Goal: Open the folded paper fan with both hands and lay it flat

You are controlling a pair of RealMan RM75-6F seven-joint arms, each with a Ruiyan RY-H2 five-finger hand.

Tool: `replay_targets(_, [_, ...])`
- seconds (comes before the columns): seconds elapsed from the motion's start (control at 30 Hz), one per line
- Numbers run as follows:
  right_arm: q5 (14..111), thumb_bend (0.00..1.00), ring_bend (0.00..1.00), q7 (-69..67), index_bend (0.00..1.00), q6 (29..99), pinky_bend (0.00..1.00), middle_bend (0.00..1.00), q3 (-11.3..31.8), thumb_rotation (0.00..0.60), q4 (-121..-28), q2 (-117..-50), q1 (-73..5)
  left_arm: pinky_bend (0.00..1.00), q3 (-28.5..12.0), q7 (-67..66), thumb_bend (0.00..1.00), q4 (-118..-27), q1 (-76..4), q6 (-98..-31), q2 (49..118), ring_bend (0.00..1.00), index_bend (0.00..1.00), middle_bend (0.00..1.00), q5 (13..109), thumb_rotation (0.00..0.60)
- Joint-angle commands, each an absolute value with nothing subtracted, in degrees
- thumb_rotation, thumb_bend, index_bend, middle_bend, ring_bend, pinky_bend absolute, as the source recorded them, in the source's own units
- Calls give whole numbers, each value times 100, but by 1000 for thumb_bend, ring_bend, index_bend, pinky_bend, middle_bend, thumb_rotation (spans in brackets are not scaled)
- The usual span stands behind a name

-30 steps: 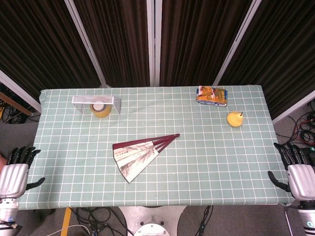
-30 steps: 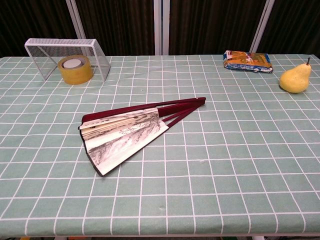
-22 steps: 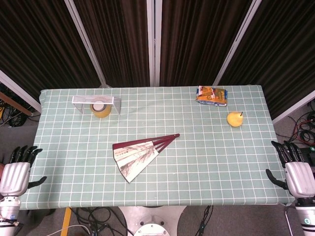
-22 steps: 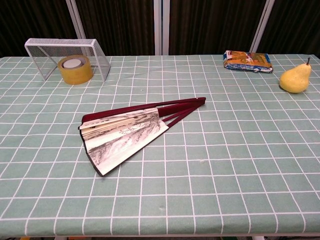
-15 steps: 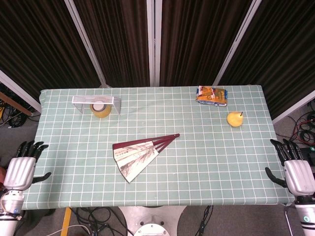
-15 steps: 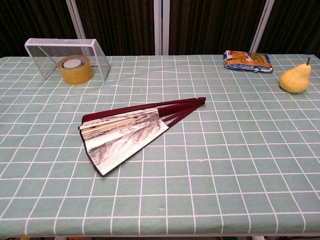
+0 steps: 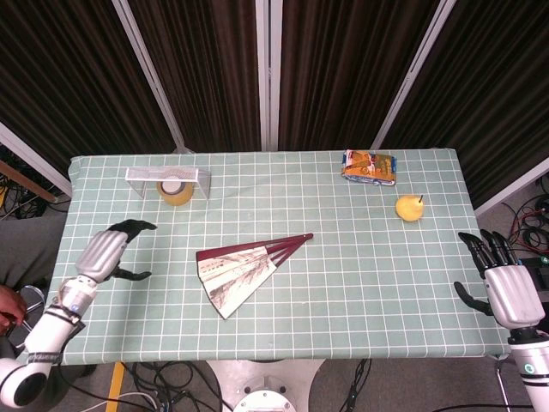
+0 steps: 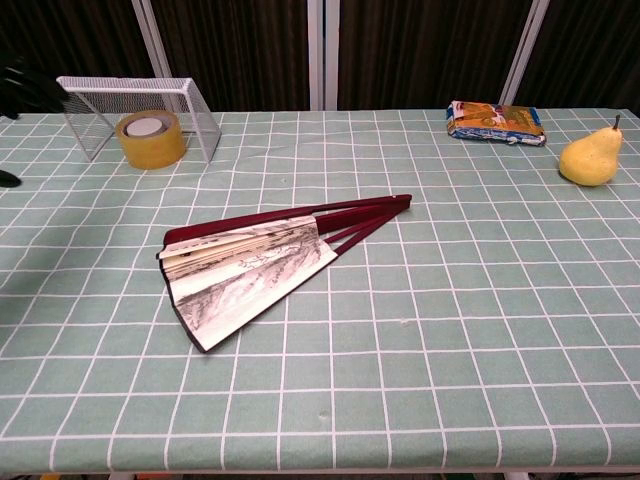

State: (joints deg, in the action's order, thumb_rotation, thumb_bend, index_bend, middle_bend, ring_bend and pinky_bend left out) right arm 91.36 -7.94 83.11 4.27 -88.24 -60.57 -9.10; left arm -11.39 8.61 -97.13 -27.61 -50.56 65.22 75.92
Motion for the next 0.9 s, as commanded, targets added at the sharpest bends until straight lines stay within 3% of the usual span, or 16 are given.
replay_targets(0.03, [9120,237,0,-821,62,8302,0,126,415,600,-8793,-6059,-913,264,-1391,1095,0,-9366,-3763,-3758,6846,169,232,220,6780,600])
replay_targets(0.2, [9099,238,0,-877,62,8307,0,126,404,600,-8729,-6055,-915,271,-1336,630,3,-8852,-4552,-3042,7471,195,230,224,5919,600])
replay_targets(0.3, [9060,237,0,-898,62,8290,0,126,410,600,-8713,-6026,-921,275,-1263,345,4,-8604,-4905,-2978,7830,196,224,224,5445,600])
replay_targets(0.57, [8963,237,0,-935,62,8282,0,126,410,600,-8693,-5971,-899,280,-966,-622,4,-8242,-5720,-3288,8605,196,209,225,4170,600])
replay_targets(0.67, [8913,237,0,-969,62,8289,0,126,414,600,-8668,-5971,-879,280,-874,-1100,4,-8053,-5982,-3712,8962,196,200,224,3957,600])
replay_targets(0.9, [8871,238,0,-977,62,8239,0,126,413,600,-8654,-5949,-895,274,-1017,-1786,4,-7476,-6393,-4348,9815,169,186,215,3739,600])
